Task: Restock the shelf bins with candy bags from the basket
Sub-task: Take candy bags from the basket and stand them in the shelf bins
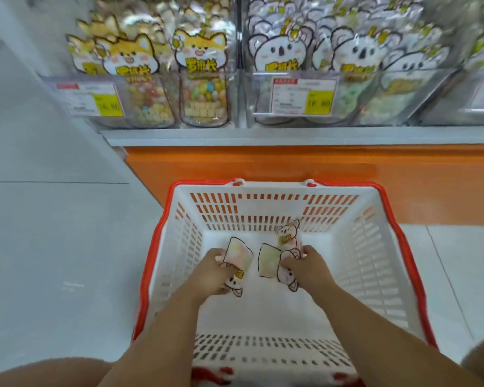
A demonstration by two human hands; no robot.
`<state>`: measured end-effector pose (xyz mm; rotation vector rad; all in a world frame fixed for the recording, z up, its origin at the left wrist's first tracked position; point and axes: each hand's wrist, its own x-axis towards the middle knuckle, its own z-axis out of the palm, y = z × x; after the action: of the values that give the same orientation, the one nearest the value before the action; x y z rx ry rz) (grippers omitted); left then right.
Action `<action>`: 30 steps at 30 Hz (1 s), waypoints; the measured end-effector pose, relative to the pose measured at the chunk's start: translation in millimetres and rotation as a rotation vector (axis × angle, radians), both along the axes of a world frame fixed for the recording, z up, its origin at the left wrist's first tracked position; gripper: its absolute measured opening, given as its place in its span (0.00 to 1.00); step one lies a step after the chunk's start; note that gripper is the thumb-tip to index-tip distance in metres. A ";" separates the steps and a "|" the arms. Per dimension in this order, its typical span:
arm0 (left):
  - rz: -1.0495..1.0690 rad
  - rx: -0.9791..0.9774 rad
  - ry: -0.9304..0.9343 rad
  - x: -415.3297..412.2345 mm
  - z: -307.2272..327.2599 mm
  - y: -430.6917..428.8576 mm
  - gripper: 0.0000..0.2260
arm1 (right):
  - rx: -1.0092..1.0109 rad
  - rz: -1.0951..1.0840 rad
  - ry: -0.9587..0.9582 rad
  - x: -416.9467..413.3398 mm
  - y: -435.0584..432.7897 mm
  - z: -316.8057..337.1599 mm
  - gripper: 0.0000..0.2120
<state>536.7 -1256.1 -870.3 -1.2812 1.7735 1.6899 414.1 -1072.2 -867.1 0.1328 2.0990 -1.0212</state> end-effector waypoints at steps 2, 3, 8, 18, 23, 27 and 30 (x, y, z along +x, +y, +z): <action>-0.001 -0.046 0.034 -4.0 24.2 3.9 0.19 | -0.054 -0.031 0.092 7.6 2.8 26.8 0.13; -0.015 -0.060 0.057 -6.5 38.0 8.1 0.19 | -0.091 -0.042 0.132 13.1 3.4 36.5 0.12; -0.065 -0.142 0.206 -16.3 108.7 35.1 0.19 | -0.329 -0.096 0.291 39.1 1.3 90.6 0.14; -0.444 -0.456 0.584 -15.8 218.5 62.5 0.47 | -0.741 -0.159 0.134 14.9 -3.4 204.9 0.23; -0.650 -0.846 0.679 -14.6 264.1 39.5 0.59 | -0.886 -0.022 0.082 11.0 -3.7 262.7 0.12; -0.644 -1.125 0.807 -17.9 287.1 18.6 0.49 | -0.923 0.039 0.023 10.1 -14.2 293.1 0.20; -0.538 -1.137 0.898 -24.5 291.3 1.5 0.39 | -0.995 0.092 -0.010 3.6 -25.7 306.0 0.33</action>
<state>512.3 -1254.6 -578.9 -0.0924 3.4481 0.8935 417.7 -1098.0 -561.0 -0.4453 1.3569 -1.8548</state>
